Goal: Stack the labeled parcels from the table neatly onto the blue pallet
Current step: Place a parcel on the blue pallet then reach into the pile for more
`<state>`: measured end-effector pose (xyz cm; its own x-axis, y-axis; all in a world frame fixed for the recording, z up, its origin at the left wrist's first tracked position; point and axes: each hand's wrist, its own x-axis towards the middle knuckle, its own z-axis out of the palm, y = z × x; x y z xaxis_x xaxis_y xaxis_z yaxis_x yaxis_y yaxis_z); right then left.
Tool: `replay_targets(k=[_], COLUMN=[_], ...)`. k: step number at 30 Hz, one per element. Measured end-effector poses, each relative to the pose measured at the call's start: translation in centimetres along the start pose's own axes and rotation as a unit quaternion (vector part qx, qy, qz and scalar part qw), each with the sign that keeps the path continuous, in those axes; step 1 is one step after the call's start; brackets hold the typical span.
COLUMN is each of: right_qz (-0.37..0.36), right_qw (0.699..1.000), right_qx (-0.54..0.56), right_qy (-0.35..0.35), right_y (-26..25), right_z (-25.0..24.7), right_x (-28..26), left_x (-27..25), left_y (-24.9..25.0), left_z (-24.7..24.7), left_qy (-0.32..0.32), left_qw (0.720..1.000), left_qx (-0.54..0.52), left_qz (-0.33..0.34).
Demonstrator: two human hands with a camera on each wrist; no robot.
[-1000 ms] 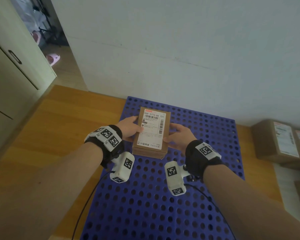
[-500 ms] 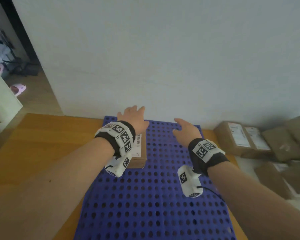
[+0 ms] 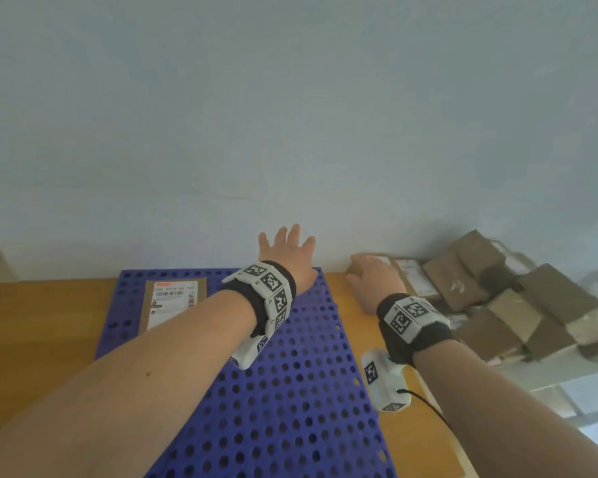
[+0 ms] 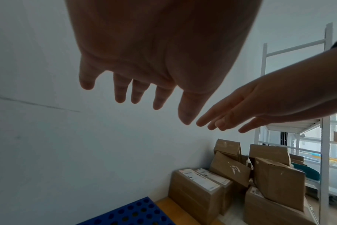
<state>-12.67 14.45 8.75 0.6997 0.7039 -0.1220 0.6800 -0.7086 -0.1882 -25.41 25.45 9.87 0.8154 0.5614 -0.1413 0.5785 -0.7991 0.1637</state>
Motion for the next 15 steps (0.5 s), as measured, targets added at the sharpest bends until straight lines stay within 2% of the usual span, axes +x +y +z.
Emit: replay_targets(k=[6,15], right_qz=[-0.005,-0.069], right_qw=[1.0,0.997], right_qx=[0.008,0.007], right_qy=[-0.016,-0.038], right_y=[6.8,18.5], right_z=[-0.3,-0.5], right_x=[3.0,10.4], left_x=[3.6,11.8], left_y=[6.0,17.2], left_z=[1.4,4.1], left_qy=[-0.011,-0.032], left_qw=[1.0,0.996], left_qx=[0.006,0.004], left_qz=[-0.017,-0.082])
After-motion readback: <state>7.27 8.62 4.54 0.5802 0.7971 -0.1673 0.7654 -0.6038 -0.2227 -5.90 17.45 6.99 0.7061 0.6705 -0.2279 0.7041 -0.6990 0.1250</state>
